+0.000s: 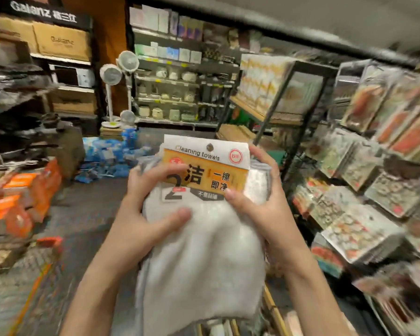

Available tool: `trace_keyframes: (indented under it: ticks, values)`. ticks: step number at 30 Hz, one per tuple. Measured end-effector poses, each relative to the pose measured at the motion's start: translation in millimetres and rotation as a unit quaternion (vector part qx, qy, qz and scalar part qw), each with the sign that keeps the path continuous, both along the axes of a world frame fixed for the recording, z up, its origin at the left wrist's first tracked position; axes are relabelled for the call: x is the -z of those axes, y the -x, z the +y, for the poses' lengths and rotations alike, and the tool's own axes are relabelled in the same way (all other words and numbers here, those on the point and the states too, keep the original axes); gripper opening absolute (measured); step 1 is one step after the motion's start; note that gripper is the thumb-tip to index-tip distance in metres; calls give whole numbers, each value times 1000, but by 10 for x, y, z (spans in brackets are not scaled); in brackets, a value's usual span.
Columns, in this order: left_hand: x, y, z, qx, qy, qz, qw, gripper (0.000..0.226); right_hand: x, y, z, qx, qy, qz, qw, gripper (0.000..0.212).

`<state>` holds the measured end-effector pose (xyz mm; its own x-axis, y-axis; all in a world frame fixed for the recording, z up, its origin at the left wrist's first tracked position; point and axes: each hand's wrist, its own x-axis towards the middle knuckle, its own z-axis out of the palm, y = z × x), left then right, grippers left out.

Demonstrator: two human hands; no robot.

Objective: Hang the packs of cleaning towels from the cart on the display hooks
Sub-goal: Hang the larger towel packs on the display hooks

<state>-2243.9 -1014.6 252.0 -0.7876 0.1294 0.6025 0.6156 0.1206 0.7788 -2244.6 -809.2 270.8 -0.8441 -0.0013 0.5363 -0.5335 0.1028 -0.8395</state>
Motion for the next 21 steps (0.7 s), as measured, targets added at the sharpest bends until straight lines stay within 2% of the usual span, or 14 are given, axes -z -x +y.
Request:
trace_keyframes:
  ticks: [5,10,18,21]
  values:
    - [5,-112,790,115,-7,3,993,51,70,-517,753,127,-11,2,992,70]
    - [48,-272,1404,241,-6,-22,970,55,113,-1153,1257,243,-12,-37,969,76]
    - [51,-496,2144,428,13,-40,903,51,122,-2027,1529,426,8,-69,902,84]
    - [45,-615,2337,483,25,-49,874,52,97,-2328,1520,472,21,-71,879,81]
